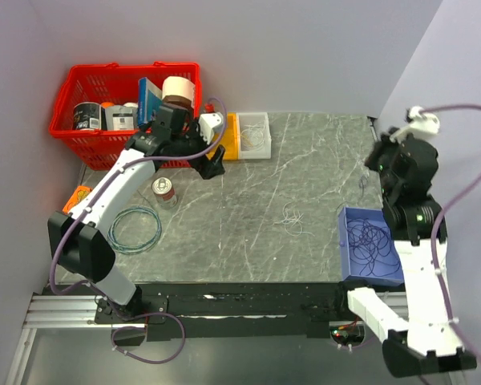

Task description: Untangle the cables

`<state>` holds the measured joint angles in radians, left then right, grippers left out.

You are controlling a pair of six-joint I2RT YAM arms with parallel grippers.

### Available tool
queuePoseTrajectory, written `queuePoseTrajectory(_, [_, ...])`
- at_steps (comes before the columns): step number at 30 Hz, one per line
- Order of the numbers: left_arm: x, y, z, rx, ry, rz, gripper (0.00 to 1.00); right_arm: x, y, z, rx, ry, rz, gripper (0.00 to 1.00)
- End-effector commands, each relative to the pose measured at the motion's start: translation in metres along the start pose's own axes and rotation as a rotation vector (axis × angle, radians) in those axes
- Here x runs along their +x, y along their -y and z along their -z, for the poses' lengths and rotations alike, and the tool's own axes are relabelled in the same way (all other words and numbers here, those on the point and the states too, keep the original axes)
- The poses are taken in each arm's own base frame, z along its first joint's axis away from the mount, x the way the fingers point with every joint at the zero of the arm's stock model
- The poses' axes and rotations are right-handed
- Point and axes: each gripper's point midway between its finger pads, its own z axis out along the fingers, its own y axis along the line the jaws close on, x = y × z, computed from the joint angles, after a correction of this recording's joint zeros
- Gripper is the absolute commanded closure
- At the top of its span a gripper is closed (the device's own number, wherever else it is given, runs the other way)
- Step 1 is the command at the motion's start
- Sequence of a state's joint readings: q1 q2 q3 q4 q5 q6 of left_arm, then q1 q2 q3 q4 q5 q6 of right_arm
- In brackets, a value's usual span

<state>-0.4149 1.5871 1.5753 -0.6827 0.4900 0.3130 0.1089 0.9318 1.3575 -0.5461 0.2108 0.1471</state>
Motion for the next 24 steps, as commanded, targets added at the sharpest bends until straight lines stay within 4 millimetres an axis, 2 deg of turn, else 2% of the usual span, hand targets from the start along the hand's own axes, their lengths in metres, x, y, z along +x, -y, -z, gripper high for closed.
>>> queuePoseTrajectory(1, [-0.012,0.023,-0.009,0.091,0.096,-0.01,0.03,0.038,0.082,0.021,0.344,-0.06,-0.019,1.0])
queuePoseTrajectory(2, [-0.011,0.024,-0.013,0.095,0.105,-0.015,0.02,0.048,0.092,0.025,0.386,-0.073,-0.019,1.0])
queuePoseTrajectory(3, [-0.002,0.025,-0.017,0.099,0.093,-0.004,0.02,0.053,0.099,0.028,0.412,-0.079,-0.023,1.0])
queuePoseTrajectory(5, [0.002,0.03,-0.019,0.118,0.093,-0.005,0.01,0.062,0.116,0.035,0.476,-0.074,-0.024,1.0])
queuePoseTrajectory(8, [0.006,0.033,-0.019,0.129,0.084,-0.011,0.01,0.065,0.129,0.044,0.537,-0.073,-0.042,1.0])
queuePoseTrajectory(10, [0.01,0.033,-0.02,0.136,0.074,-0.012,0.01,0.062,0.131,0.048,0.539,-0.065,-0.053,1.0])
queuePoseTrajectory(14, [0.014,0.035,-0.023,0.15,0.067,-0.004,0.04,0.035,0.131,0.055,0.545,-0.019,-0.059,1.0])
queuePoseTrajectory(16, [0.015,0.035,-0.024,0.148,0.066,-0.004,0.04,0.035,0.131,0.055,0.546,-0.03,-0.057,1.0])
queuePoseTrajectory(19, [0.017,0.033,-0.025,0.138,0.063,-0.004,0.04,0.044,0.133,0.054,0.552,-0.051,-0.064,1.0])
queuePoseTrajectory(24, [0.016,0.037,-0.024,0.152,0.067,-0.006,0.04,0.074,0.145,0.051,0.592,-0.102,-0.059,1.0])
